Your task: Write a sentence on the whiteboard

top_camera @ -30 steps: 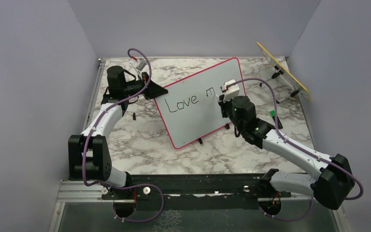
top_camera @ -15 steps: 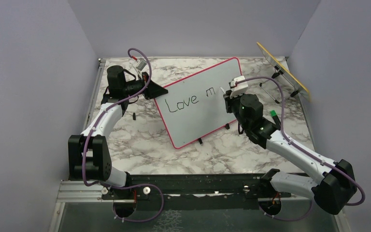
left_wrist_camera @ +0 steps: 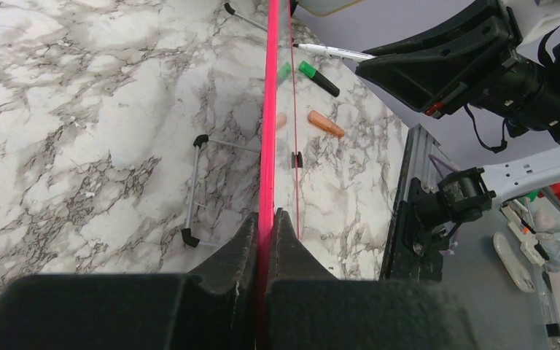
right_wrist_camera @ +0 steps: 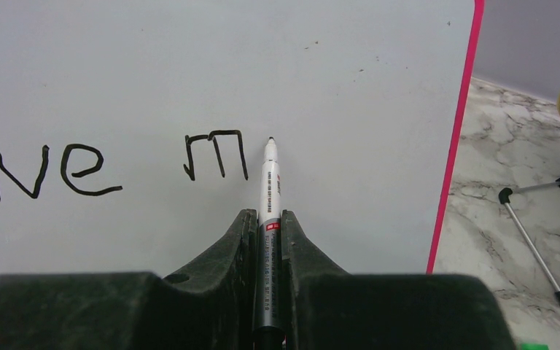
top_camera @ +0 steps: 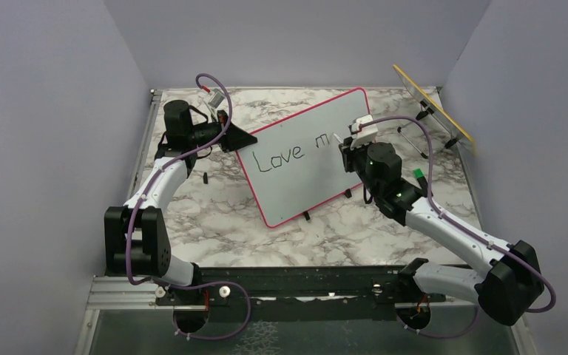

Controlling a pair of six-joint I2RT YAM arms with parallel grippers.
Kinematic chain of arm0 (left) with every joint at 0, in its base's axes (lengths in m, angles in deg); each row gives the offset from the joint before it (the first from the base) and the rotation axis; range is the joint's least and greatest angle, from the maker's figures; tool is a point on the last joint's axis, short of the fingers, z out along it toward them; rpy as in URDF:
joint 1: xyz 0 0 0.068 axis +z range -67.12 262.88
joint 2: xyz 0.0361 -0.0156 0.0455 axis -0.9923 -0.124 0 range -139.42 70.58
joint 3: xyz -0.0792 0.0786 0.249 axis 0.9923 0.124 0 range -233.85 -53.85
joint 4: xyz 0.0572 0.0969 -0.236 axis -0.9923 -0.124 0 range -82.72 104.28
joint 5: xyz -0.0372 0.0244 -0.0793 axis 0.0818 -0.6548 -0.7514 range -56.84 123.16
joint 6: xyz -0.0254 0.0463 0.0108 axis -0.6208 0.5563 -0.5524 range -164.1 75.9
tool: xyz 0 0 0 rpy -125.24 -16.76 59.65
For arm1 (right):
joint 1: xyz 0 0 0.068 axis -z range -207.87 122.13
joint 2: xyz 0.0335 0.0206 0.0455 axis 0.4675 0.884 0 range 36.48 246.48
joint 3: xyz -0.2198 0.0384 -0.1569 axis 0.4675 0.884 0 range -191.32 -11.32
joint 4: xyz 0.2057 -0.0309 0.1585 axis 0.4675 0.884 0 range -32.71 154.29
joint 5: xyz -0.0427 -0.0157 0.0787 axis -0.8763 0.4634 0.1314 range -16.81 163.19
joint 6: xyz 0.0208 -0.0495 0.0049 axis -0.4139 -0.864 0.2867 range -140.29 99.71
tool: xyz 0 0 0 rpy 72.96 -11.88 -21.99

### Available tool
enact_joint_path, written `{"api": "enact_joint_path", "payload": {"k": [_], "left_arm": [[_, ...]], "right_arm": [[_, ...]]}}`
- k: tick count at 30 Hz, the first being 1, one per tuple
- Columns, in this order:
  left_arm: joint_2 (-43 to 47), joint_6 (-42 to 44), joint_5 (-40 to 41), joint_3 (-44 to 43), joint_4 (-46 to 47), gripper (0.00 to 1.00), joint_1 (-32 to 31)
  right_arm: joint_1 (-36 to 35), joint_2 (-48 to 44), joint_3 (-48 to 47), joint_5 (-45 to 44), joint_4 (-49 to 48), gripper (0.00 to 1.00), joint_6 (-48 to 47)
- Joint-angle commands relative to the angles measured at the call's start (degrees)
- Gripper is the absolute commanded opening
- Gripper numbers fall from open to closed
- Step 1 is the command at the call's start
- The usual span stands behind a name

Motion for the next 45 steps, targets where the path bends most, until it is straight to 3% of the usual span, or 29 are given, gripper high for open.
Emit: {"api": "enact_joint_path", "payload": {"k": [1, 45], "left_arm": [[-2.18, 5.27, 1.56, 0.98, -4.89, 0.0, -0.73], [-2.37, 5.32, 1.46, 0.8, -4.9, 0.0, -0.69]], "right_arm": [[0.3, 1.05, -0.46, 0.98, -1.05, 0.01, -0.4], [0.55, 2.09, -1.48, 5.26, -2.07, 0.01, -0.76]]}}
